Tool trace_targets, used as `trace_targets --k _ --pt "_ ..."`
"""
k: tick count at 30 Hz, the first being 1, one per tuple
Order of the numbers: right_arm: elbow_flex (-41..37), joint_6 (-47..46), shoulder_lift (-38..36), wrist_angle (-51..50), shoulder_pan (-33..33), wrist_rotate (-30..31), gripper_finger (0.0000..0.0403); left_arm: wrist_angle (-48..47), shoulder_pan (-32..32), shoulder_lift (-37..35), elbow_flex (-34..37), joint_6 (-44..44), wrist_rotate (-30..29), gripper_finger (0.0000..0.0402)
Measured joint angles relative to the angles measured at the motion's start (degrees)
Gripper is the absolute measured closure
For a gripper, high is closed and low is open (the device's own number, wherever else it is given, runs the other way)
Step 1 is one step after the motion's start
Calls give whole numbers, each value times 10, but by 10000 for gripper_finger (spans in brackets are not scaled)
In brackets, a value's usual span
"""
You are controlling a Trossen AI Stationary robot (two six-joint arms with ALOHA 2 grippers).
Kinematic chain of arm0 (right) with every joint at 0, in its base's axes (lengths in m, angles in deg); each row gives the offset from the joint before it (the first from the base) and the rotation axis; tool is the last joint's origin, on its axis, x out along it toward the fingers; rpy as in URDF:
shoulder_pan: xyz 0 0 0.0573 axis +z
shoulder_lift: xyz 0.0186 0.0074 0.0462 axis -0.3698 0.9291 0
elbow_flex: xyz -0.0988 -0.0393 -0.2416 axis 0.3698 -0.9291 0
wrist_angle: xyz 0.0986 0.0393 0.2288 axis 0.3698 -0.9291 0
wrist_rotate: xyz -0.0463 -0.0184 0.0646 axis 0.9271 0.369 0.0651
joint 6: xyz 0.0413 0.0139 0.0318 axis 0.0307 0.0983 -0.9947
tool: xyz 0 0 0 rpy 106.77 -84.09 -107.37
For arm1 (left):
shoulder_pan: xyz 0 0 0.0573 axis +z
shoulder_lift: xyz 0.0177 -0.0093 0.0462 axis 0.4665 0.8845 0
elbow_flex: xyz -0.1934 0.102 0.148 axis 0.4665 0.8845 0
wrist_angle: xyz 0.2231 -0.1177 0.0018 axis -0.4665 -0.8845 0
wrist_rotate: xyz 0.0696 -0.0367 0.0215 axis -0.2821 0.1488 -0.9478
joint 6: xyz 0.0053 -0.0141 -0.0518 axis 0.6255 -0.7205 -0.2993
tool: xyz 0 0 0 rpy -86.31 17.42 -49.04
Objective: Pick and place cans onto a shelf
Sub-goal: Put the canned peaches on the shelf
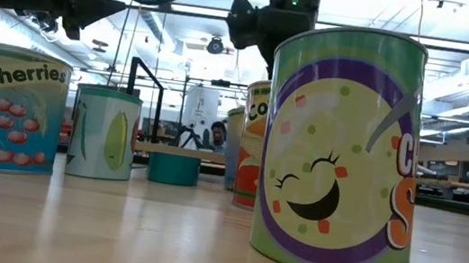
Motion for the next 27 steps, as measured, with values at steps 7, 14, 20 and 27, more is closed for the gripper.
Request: trace_targets --k 7,14,20,27 --pt "0 54 -4 -61 5 40 119 -6 0 0 0 14 0 198" --pt "2 166 -5 -57 6 51 45 -4 0 0 0 14 0 198" --pt "71 185 -4 -42 4 90 9 -3 0 0 0 15 0 198" --pt "86 92 4 76 -14 33 10 -2 0 0 0 15 -6 198"
